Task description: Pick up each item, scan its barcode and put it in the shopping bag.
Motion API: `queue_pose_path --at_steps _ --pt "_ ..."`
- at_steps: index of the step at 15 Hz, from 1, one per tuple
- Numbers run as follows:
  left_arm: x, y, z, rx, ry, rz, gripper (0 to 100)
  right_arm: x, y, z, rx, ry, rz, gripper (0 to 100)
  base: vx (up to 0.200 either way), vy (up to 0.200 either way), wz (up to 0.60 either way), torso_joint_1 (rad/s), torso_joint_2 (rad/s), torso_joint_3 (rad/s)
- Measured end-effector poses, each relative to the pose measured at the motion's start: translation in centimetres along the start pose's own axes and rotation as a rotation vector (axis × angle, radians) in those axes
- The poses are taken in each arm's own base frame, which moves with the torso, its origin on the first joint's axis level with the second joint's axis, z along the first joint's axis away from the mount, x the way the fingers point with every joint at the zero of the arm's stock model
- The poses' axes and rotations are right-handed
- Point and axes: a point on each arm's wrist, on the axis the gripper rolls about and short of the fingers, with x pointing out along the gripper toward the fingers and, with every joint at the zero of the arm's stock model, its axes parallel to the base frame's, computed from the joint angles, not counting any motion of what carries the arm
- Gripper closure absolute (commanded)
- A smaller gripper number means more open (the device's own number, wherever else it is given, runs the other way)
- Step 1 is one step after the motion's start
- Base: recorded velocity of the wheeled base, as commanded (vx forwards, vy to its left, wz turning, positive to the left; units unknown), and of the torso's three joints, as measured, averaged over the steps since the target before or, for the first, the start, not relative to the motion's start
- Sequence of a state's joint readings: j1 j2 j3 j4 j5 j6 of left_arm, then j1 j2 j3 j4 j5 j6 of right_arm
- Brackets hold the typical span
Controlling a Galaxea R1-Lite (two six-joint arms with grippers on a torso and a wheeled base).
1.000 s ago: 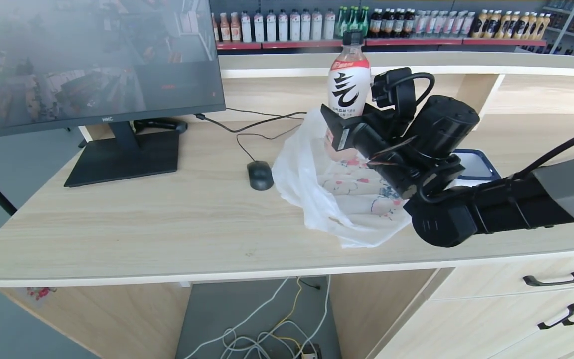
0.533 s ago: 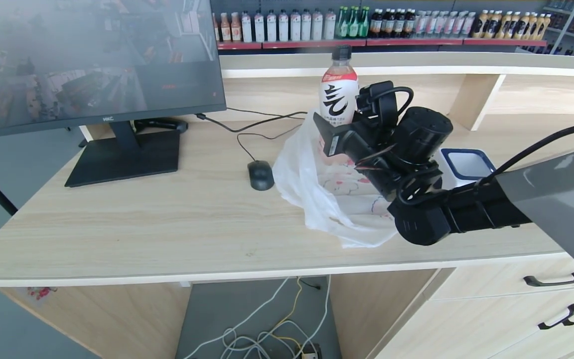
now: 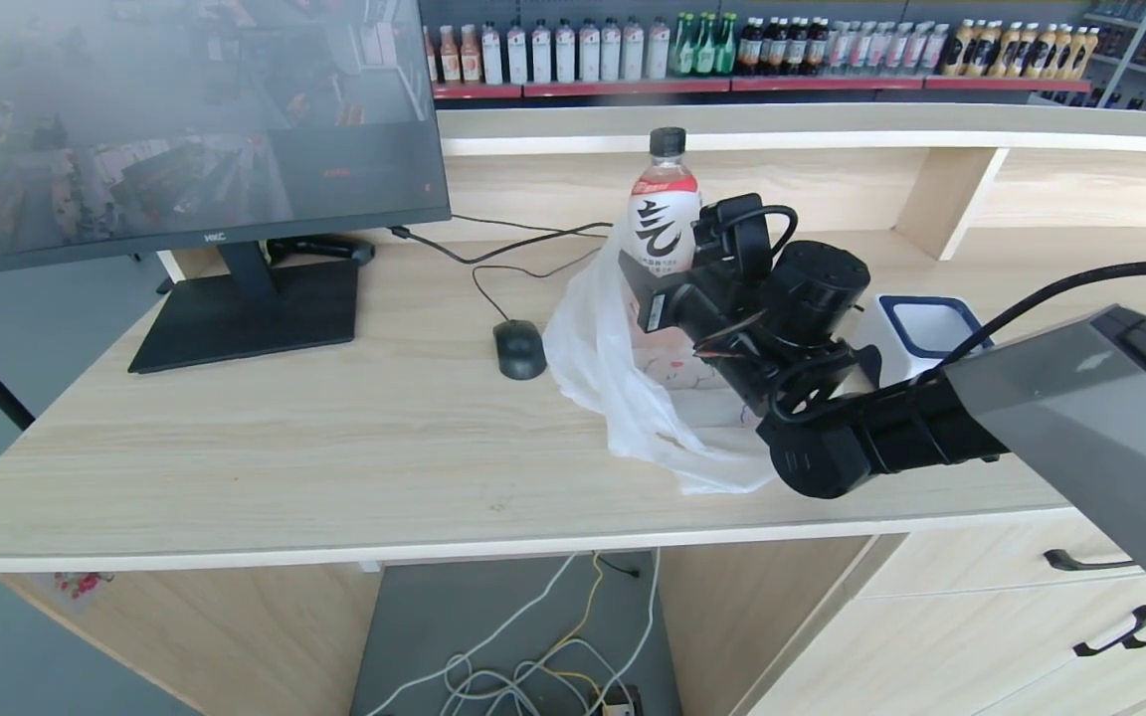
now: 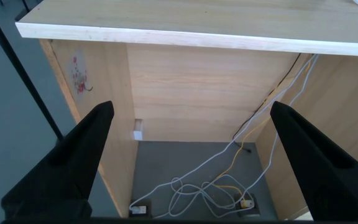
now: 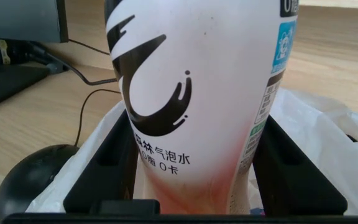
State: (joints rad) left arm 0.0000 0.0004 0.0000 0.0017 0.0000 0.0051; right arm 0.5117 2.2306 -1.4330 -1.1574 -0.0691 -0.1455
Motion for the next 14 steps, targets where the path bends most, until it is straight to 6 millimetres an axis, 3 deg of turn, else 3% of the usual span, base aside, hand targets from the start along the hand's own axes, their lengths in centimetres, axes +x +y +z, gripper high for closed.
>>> queue_pose_path --at_steps 14 --pt "0.0 0.0 0.0 0.000 0.000 0.000 0 0.4 0.3 -1.6 -0.001 0.019 0.002 100 0.000 0.000 0.00 0.000 0.00 0.000"
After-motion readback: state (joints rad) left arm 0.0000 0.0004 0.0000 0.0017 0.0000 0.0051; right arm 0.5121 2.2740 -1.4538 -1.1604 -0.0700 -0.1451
